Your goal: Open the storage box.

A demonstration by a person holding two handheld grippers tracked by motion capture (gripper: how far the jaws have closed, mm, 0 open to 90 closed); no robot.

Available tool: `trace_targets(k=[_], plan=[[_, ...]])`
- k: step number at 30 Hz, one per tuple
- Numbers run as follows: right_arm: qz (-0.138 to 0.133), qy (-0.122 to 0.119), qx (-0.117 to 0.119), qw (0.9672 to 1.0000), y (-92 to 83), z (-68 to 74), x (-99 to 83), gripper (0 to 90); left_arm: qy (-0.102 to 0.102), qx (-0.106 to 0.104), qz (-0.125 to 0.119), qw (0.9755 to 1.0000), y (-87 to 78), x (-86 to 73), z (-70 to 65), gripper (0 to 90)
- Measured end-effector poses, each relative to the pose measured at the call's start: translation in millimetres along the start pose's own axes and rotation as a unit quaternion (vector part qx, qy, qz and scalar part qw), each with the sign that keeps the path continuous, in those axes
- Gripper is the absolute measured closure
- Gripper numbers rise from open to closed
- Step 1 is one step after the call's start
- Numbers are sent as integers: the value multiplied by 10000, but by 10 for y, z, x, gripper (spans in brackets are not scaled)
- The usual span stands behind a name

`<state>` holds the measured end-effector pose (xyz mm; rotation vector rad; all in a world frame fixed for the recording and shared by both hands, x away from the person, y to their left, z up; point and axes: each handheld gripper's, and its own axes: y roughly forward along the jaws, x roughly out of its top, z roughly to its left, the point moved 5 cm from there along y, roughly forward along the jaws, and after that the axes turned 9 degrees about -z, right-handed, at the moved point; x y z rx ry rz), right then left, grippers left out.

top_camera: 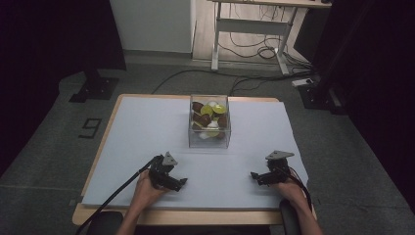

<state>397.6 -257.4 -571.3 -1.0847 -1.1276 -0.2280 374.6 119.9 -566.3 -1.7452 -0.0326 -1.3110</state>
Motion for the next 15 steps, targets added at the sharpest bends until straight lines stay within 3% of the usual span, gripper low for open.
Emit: trace_targets(k=[15], plan=[[59,-25,-10,10000,3,3,10,0,-11,9,-1,10000,0,-1,-2,0]])
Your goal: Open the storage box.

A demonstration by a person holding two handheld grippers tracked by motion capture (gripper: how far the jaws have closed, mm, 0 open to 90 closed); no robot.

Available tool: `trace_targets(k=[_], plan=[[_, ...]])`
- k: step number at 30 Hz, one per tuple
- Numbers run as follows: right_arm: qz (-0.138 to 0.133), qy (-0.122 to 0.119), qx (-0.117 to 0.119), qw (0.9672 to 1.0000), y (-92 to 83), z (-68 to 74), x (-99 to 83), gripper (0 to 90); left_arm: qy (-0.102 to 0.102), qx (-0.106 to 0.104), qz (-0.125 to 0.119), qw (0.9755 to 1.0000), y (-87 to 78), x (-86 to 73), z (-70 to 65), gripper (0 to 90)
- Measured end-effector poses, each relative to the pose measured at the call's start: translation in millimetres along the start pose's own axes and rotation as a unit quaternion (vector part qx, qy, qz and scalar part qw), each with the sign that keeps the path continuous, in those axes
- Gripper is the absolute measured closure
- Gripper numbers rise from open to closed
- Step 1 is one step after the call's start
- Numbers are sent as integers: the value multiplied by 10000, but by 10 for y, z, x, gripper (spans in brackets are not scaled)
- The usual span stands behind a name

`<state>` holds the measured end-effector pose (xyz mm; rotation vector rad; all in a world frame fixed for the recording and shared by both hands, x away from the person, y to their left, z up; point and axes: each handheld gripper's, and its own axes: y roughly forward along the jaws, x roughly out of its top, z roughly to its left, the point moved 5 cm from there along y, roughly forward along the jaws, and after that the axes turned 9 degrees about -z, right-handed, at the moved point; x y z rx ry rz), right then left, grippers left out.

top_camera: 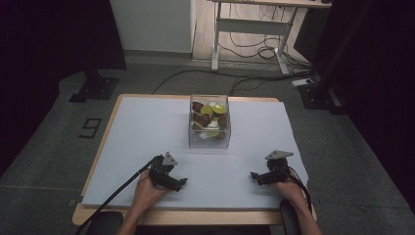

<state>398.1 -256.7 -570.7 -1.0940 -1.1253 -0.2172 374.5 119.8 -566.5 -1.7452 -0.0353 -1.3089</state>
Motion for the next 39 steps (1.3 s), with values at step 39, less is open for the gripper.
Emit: trace_targets(k=[39], plan=[[65,-175,418,9990,-6,236,389,0,-155,-174,-283,9993,-112,230,30,76]])
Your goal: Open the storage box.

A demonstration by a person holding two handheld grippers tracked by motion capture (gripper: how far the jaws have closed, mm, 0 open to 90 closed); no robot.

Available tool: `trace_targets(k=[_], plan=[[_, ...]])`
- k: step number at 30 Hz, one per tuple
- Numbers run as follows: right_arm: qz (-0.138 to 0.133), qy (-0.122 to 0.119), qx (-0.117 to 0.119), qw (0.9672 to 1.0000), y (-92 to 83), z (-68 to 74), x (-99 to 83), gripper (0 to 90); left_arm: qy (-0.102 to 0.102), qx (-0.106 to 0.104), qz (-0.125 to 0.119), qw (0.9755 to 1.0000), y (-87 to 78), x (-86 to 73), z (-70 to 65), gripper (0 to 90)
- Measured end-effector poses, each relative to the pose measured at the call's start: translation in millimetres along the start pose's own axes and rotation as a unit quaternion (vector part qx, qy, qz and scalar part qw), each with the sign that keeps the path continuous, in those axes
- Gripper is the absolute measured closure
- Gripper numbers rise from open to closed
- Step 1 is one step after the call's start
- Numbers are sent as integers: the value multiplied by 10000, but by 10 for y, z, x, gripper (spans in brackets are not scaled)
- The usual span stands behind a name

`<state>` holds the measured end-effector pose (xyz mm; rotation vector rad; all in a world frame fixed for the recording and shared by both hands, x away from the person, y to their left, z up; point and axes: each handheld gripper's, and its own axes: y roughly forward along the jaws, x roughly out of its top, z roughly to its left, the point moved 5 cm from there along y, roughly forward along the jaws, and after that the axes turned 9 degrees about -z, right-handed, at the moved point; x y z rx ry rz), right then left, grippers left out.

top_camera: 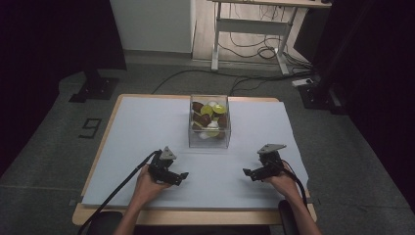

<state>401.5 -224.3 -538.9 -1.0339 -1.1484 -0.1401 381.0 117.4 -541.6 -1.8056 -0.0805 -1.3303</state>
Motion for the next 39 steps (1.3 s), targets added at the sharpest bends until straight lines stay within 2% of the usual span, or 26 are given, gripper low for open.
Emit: trace_targets(k=[4,14,17,22,33,39], plan=[[-106,10,48,9999,7,6,43,0,79,-66,-36,9999,-2,93,-22,90],[-212,138,124,9996,-10,12,138,0,104,-296,-154,9994,85,270,-71,143],[-185,125,150,9996,-5,26,164,0,147,-262,-154,9994,91,326,-64,146],[-141,144,142,9997,5,38,187,0,114,-341,-256,9990,88,433,-59,157],[-242,84,212,9994,50,115,309,0,130,-356,-366,9986,116,574,-36,176],[-462,34,416,9981,67,194,431,22,240,-386,-402,9982,142,694,-55,183]])
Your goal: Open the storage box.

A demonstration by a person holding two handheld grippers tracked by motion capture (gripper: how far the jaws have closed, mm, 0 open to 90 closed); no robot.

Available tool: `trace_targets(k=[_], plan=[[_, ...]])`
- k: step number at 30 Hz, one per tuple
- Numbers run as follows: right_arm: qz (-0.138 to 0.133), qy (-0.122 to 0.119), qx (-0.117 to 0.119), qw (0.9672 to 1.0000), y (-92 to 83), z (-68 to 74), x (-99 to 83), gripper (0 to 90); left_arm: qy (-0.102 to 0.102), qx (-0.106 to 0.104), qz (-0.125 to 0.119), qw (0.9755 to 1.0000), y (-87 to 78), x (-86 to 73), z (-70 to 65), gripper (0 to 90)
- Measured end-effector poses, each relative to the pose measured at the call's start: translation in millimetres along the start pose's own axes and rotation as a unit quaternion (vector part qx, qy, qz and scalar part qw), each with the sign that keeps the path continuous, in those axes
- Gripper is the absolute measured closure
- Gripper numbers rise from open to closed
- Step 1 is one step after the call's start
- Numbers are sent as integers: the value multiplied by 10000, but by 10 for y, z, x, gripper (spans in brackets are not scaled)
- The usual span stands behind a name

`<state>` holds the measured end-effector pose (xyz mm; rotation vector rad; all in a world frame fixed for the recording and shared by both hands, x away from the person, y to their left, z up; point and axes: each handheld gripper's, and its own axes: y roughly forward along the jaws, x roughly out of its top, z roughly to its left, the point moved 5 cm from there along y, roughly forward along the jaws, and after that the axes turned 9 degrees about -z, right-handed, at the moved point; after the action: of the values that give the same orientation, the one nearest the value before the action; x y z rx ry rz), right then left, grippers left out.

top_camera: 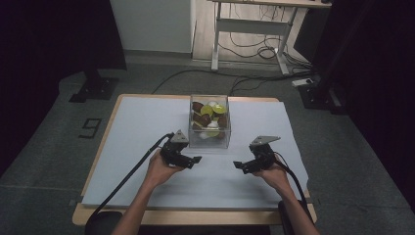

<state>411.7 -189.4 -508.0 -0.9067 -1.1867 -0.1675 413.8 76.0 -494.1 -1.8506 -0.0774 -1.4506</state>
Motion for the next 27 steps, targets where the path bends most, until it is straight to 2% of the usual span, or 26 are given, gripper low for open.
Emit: trace_targets(k=[6,8,14,19,23,27], plan=[[-69,-75,-19,9999,33,30,88,94,58,29,0,10000,34,72,12,207],[-127,-59,0,9999,45,36,119,134,12,-1,-31,10000,44,90,23,223],[-31,-241,-67,9997,107,77,182,150,15,36,-29,10000,92,129,36,276],[51,-351,-66,9994,174,117,219,207,-25,27,-15,10000,135,159,45,340],[7,-412,-28,9991,205,151,261,252,-59,73,-20,10000,143,161,75,376],[-26,-347,-32,9994,236,146,293,294,-118,109,-75,9998,152,170,102,413]])
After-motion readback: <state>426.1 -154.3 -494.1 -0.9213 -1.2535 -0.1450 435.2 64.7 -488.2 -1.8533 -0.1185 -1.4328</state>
